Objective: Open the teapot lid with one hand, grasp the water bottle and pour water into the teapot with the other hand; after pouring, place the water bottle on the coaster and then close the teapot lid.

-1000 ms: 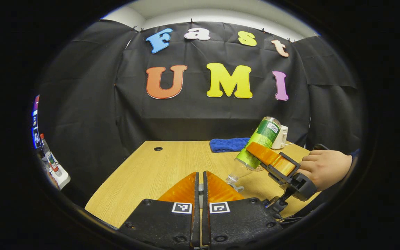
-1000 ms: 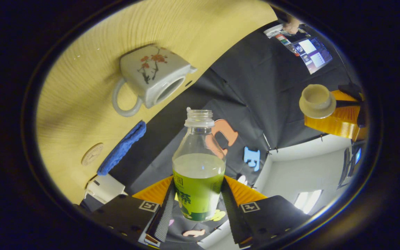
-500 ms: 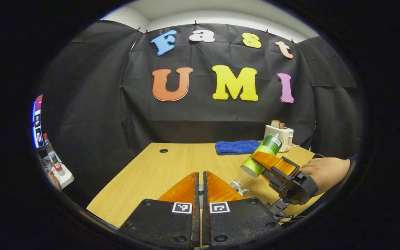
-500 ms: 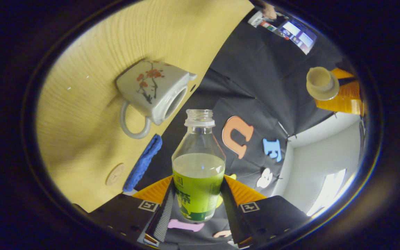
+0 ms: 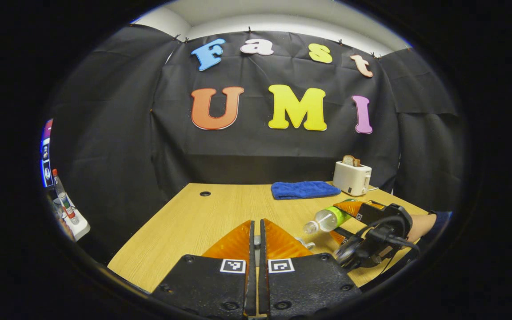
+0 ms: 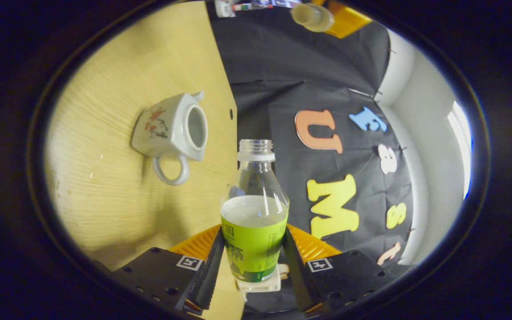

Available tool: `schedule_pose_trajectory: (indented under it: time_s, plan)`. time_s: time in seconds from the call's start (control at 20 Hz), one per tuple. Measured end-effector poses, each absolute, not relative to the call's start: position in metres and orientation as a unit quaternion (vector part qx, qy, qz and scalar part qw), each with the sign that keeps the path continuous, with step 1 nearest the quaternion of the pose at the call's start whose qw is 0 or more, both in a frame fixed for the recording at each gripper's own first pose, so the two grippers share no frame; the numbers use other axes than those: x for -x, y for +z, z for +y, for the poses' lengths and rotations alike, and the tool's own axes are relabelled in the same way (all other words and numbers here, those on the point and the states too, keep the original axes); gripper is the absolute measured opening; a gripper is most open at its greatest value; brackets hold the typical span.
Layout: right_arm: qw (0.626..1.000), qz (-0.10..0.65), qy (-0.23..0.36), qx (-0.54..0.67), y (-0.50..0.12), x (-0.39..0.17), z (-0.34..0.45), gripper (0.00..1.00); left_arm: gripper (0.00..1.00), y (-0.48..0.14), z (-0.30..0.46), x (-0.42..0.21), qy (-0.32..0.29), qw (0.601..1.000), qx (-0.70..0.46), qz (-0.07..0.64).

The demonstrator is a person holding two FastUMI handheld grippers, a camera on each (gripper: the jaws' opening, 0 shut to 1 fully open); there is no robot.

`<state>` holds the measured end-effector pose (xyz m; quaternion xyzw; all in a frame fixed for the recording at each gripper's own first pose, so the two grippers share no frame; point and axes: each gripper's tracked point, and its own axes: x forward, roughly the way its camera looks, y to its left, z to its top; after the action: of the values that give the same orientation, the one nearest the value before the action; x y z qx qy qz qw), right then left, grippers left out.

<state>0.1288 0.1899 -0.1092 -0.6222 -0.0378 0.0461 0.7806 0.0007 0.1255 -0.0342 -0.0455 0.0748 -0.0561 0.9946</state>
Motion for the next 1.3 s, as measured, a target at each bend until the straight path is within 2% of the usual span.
schedule_pose_trajectory:
  time_s: [0.15, 0.3, 0.5, 0.65, 0.85, 0.9, 1.3]
  plan:
    - [0.842, -0.022, 0.061, 0.536, -0.086, -0.126, 0.181, 0.72, 0.05, -0.037, 0.125, -0.002, -0.055, 0.994, 0.045, 0.079]
    - [0.887, -0.027, 0.060, 0.458, -0.057, -0.131, 0.166, 0.70, 0.05, -0.038, 0.122, -0.003, -0.056, 0.994, 0.041, 0.080]
    - [0.946, -0.023, 0.077, 0.314, -0.032, -0.140, 0.152, 0.72, 0.05, -0.036, 0.117, -0.003, -0.057, 0.995, 0.031, 0.077]
    - [0.977, -0.011, 0.049, 0.205, -0.017, -0.160, 0.126, 0.72, 0.04, -0.036, 0.113, -0.004, -0.061, 0.995, 0.025, 0.075]
    - [0.996, 0.042, 0.018, 0.079, -0.035, -0.195, 0.104, 0.70, 0.05, -0.039, 0.114, -0.005, -0.059, 0.995, 0.022, 0.080]
    - [0.996, 0.053, 0.012, 0.066, -0.043, -0.201, 0.103, 0.72, 0.05, -0.041, 0.115, -0.006, -0.056, 0.995, 0.021, 0.081]
    - [0.997, 0.078, -0.015, 0.017, -0.080, -0.247, 0.100, 0.70, 0.05, -0.047, 0.110, -0.013, -0.058, 0.994, 0.025, 0.085]
